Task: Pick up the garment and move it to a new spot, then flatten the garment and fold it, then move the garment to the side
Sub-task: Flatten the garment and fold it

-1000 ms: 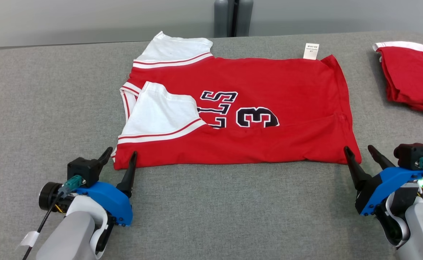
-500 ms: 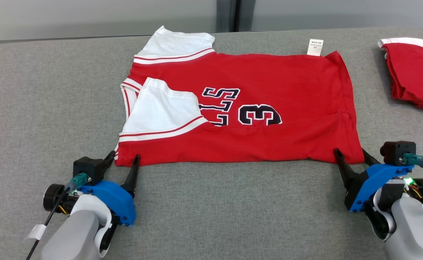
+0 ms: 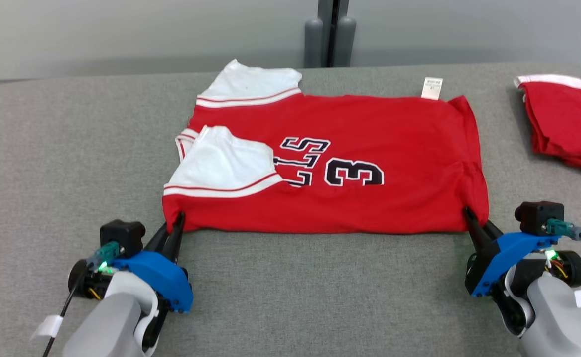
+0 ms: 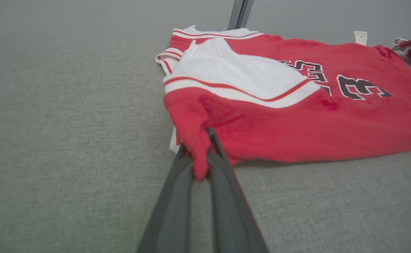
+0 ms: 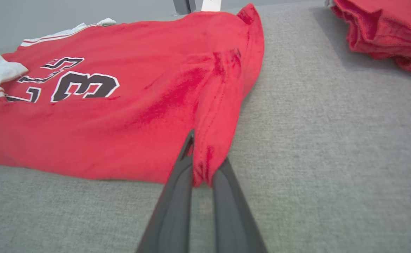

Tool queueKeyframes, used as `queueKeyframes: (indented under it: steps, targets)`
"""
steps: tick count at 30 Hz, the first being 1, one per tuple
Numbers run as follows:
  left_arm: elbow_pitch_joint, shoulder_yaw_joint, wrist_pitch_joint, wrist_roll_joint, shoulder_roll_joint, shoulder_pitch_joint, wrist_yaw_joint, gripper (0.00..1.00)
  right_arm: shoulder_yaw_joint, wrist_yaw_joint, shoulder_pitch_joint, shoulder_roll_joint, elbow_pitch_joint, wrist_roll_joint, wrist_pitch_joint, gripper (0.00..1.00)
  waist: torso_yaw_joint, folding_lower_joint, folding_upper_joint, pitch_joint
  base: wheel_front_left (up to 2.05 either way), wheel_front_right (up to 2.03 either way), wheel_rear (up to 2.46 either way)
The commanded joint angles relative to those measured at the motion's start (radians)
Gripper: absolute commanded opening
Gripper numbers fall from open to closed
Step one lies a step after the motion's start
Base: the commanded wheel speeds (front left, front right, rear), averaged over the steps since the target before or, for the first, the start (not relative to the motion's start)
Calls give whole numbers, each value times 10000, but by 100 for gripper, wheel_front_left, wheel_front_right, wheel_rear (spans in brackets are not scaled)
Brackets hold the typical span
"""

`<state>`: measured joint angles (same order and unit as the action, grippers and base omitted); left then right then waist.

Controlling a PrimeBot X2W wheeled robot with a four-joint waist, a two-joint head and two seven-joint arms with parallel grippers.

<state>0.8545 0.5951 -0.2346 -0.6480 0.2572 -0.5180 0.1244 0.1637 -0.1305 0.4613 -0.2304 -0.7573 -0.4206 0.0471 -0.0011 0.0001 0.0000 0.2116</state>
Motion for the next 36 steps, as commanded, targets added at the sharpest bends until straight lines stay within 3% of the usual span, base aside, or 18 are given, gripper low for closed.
queueKeyframes:
  steps: [1, 6, 13, 27, 28, 29, 30, 36]
  targets:
    - [-67, -69, -123, -102, 40, 288, 72, 0, 139, -4, -237, -118, -18, -195, 175, 0, -13, -1, 0, -263, 0, 0, 0]
    - [-501, -239, -242, -247, 64, 1110, -49, 0, 442, -4, -831, -192, 202, -615, 542, 0, 147, -1, 0, -794, 0, 0, 0]
    - [-1781, -580, -310, -305, 172, 2879, -606, 0, 549, -4, -2398, -354, 1101, -1175, 948, 0, 525, -1, 0, -1323, 0, 0, 0]
    - [-4392, -519, 11, -218, 617, 5258, -1751, 0, -639, -4, -5588, -102, 3571, -958, 169, 0, 793, -1, 0, -1692, 0, 0, 0]
    - [-4524, -489, 57, -205, 649, 5360, -1808, 13, -720, -4, -5700, -50, 3736, -897, 45, 13, 768, -1, 0, -1700, 0, 0, 0]
    - [-4604, -447, 111, -133, 692, 5412, -1886, 42, -798, -4, -5776, -13, 3880, -829, -57, 32, 734, -1, 0, -1708, 0, 0, 0]
    - [-4702, -421, 123, -66, 722, 5438, -1944, 100, -877, -4, -5853, 44, 4006, -754, -150, 97, 705, -1, 0, -1715, 0, 0, 0]
    - [-5045, -548, -101, 223, 781, 5334, -2243, 100, -1434, -5, -5803, 352, 4636, -456, -70, 100, 478, -1, 0, -1717, 0, 0, 0]
